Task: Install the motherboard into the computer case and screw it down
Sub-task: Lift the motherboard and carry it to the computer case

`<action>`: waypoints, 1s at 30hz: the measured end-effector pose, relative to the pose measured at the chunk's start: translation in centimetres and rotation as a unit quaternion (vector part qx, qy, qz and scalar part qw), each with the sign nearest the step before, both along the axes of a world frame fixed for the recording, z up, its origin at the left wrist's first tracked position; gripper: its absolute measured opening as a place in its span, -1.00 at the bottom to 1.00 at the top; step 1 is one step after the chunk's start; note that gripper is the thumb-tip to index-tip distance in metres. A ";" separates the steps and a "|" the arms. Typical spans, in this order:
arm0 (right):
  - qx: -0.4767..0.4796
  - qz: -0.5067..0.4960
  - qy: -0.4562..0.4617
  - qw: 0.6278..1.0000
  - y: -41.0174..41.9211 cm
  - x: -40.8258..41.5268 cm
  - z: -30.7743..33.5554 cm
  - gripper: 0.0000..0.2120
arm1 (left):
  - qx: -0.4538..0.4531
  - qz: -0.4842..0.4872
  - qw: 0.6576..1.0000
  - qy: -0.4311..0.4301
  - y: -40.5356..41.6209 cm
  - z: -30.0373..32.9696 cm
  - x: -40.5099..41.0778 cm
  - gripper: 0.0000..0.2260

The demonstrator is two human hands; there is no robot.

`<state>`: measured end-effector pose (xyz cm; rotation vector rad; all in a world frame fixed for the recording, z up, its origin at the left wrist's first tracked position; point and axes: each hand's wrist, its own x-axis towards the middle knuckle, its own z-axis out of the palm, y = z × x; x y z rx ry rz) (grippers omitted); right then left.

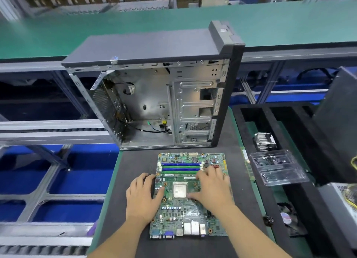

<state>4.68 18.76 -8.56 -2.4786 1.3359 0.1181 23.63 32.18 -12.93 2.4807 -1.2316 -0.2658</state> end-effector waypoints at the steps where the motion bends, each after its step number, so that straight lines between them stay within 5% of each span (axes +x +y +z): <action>1: 0.002 0.007 0.010 1.000 0.2 0.1 0.0 -0.38 | 0.000 -0.003 1.000 -0.003 0.0 -0.1 0.0 -0.59; 8: -0.005 -0.051 -0.091 0.994 -1.1 -1.5 0.9 -0.66 | -0.106 0.082 0.990 0.053 -2.4 1.3 0.0 -0.78; 12: -0.076 -0.146 -0.082 0.983 -5.1 -5.1 1.6 -0.80 | -0.112 -0.053 0.992 -0.029 -7.2 4.4 -3.0 -0.83; 16: -0.096 -0.124 0.000 0.988 -10.7 -8.0 1.6 -0.70 | -0.036 -0.250 0.967 -0.038 -11.0 6.9 -8.7 -0.75; 20: -0.032 -0.057 0.032 0.997 -15.9 -9.0 1.4 -0.39 | 0.040 -0.438 0.894 -0.083 -13.8 7.8 -15.0 -0.59; 25: 0.060 0.009 0.080 0.995 -18.8 -9.2 0.2 -0.30 | 0.125 -0.463 0.871 -0.109 -16.0 7.2 -20.2 -0.51; 30: 0.046 0.054 0.063 0.995 -20.0 -9.1 -0.6 -0.31 | 0.206 -0.460 0.855 -0.121 -16.3 5.8 -20.6 -0.43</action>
